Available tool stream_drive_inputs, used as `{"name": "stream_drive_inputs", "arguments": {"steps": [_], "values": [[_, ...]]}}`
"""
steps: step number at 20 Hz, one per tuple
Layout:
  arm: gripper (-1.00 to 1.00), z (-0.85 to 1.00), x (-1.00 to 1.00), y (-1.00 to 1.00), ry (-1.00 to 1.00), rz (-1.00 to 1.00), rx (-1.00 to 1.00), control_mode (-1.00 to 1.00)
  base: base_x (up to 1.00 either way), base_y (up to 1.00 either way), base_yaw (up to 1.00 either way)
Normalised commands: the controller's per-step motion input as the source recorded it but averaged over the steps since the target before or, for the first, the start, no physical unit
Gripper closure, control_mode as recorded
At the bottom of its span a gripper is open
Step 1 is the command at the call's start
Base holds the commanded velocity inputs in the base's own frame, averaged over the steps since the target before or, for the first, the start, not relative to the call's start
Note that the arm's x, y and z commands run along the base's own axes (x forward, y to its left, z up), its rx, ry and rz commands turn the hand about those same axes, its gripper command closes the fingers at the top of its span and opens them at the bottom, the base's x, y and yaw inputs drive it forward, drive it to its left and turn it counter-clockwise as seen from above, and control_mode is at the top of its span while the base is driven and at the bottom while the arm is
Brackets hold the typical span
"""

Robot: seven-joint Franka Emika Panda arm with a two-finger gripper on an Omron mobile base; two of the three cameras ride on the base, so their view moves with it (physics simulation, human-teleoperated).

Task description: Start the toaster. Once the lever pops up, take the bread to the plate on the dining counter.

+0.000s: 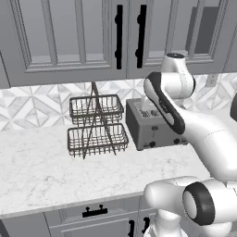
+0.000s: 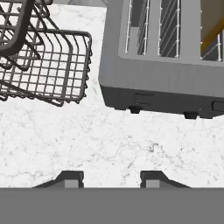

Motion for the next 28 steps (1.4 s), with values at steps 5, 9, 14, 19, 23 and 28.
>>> {"name": "stream_drive_inputs", "arguments": {"steps": [5, 9, 14, 19, 23, 28], "values": [[-1.00, -0.01, -0.02, -0.46, 0.01, 0.00, 0.11, -1.00, 0.00, 0.00, 0.00], [-1.00, -0.06, -0.02, -0.70, 0.00, -0.09, 0.19, -1.00, 0.00, 0.00, 0.00], [-1.00, -0.15, -0.08, -0.80, -0.01, -0.11, 0.27, -1.00, 0.00, 0.00, 0.00], [-1.00, -0.02, -0.12, -0.54, -0.01, -0.02, 0.19, -1.00, 0.00, 0.00, 0.00], [-1.00, -0.46, -0.09, -0.44, -0.01, -0.04, 0.22, -1.00, 0.00, 0.00, 0.00], [-1.00, -0.51, 0.00, -0.25, 0.00, -0.03, 0.16, -1.00, 0.00, 0.00, 0.00]]}}
